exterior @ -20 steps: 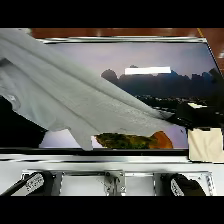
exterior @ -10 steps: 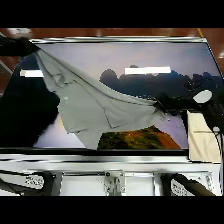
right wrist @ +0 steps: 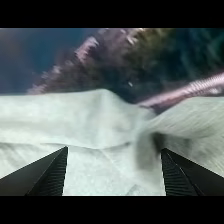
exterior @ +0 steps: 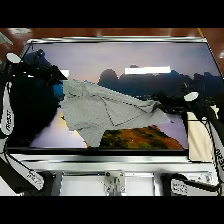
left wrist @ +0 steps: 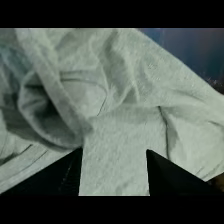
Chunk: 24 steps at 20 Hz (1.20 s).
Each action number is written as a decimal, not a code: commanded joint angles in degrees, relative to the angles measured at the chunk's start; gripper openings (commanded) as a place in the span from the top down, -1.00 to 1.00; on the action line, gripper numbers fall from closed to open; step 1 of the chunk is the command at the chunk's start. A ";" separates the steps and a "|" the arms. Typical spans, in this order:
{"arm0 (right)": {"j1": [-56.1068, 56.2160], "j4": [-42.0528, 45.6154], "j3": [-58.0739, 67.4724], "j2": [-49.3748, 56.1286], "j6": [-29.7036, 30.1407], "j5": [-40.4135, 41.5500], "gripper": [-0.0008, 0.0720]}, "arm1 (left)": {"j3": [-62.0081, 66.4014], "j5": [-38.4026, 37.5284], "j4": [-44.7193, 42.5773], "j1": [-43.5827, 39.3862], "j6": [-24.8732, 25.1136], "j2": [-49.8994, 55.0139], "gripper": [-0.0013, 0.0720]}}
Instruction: Fold the shirts.
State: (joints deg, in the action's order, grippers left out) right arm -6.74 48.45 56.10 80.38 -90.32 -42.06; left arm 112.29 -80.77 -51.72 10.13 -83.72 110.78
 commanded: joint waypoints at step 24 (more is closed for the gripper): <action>-20.94 15.15 -6.12 -14.71 11.56 -24.30 -0.92 | -67.38 23.08 8.20 -1.29 11.52 -25.33 -0.67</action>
State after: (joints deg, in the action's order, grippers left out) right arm -27.64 63.90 50.26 65.69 -78.85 -67.35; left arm 46.35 -66.76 -48.42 11.62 -72.60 85.32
